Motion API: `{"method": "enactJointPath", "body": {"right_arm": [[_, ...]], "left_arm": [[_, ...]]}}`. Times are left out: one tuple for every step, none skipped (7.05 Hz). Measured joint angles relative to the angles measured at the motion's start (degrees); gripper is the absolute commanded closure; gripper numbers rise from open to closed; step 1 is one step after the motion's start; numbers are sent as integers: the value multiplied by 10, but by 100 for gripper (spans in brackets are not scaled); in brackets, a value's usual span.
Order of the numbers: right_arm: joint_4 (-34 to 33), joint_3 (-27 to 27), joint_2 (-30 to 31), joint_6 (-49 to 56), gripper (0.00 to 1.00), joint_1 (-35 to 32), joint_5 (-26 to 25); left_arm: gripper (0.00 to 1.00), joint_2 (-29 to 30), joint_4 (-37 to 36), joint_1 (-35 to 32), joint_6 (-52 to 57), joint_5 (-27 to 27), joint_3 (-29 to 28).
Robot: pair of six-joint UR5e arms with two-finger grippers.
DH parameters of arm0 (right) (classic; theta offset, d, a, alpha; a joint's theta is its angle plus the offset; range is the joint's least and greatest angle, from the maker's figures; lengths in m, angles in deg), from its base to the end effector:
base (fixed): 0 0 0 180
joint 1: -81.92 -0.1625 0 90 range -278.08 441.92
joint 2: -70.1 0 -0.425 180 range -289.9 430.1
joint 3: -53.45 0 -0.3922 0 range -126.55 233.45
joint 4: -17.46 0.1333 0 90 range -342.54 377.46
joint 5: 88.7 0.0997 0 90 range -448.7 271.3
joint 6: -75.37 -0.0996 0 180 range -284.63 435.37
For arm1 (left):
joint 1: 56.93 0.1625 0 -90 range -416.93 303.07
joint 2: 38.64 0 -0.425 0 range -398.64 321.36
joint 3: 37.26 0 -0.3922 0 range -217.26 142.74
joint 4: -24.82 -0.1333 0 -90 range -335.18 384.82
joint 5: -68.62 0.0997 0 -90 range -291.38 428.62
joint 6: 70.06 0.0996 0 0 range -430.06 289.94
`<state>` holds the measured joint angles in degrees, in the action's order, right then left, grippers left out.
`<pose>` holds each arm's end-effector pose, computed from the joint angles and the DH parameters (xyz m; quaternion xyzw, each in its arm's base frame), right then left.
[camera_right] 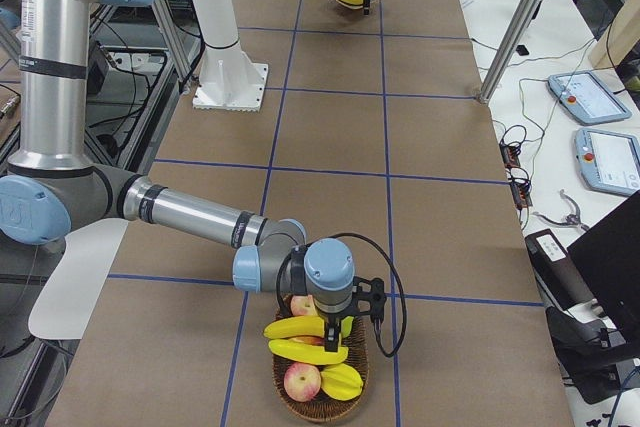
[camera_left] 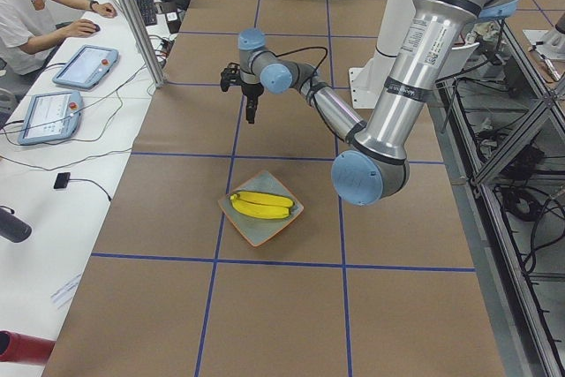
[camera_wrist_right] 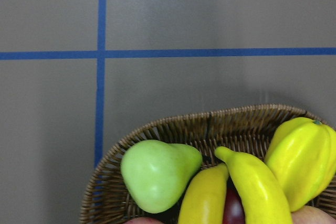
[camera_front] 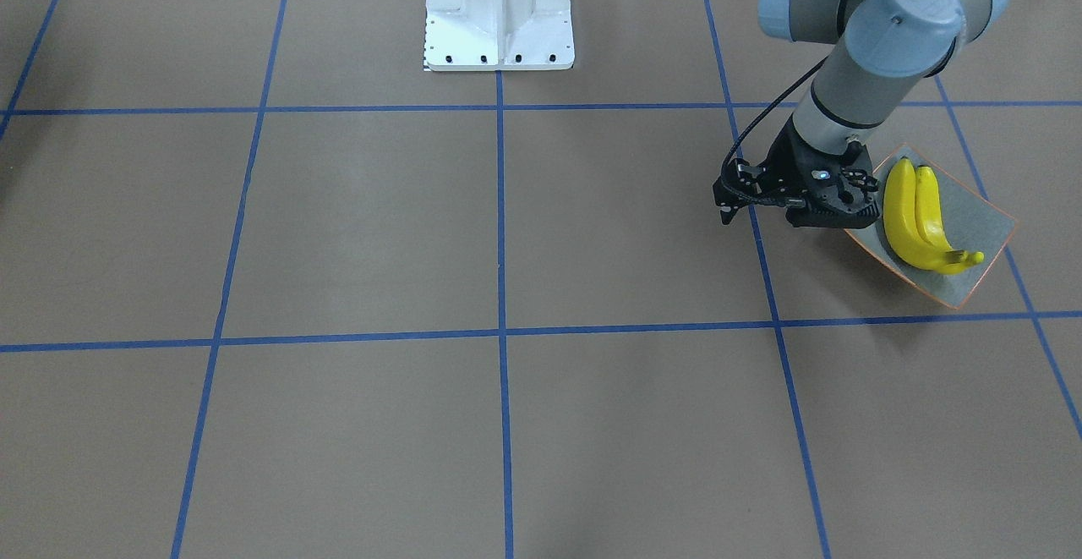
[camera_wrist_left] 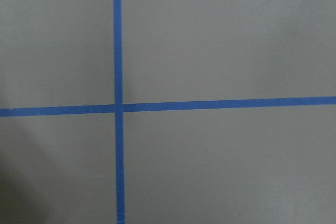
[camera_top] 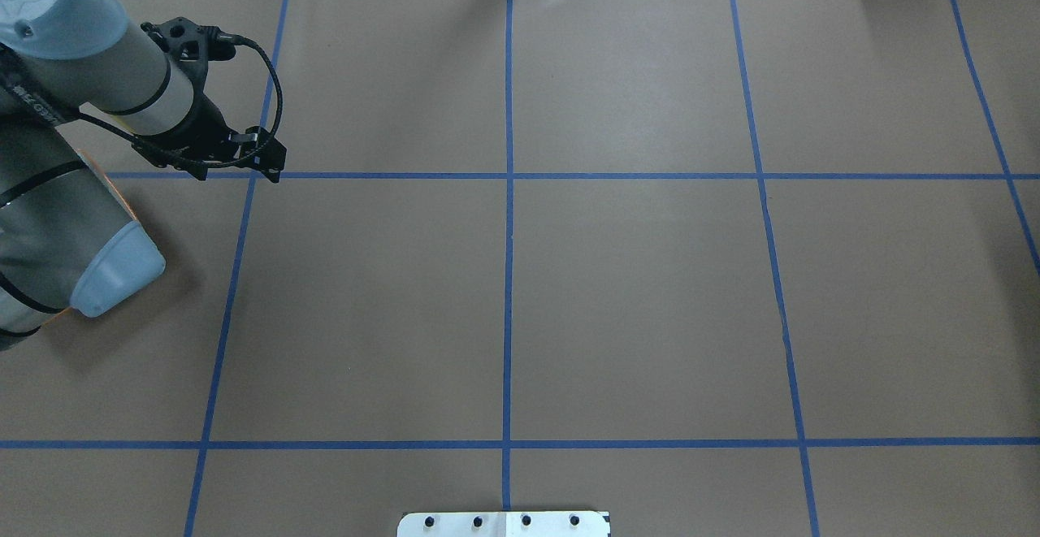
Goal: Transfer all bananas from basket to plate
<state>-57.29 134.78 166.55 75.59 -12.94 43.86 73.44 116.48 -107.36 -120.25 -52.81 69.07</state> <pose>0.1022 -0.4236 0.7602 0.0171 -0.3625 0.0373 0.9311 0.3183 -0.5129 0.3135 0.0541 0.4130 0.0087 0.9091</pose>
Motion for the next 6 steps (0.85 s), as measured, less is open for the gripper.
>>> {"method": "enactJointPath", "body": {"right_arm": [[0,-44,-17,14,2,-9,10],[0,-73,-27,19,4,-14,19],[0,-90,-29,20,6,-16,28],[0,-103,-30,20,9,-17,36],[-1,-115,-30,21,19,-17,41],[-1,-122,-31,21,25,-17,42]], "left_arm": [[0,-2,3,-5,0,-4,6],[0,-3,4,-7,-1,-5,9],[0,-3,4,-8,-1,-5,10],[0,-4,4,-9,-3,-5,11],[0,-4,3,-10,-5,-5,12],[0,-4,2,-11,-6,-5,13]]}}
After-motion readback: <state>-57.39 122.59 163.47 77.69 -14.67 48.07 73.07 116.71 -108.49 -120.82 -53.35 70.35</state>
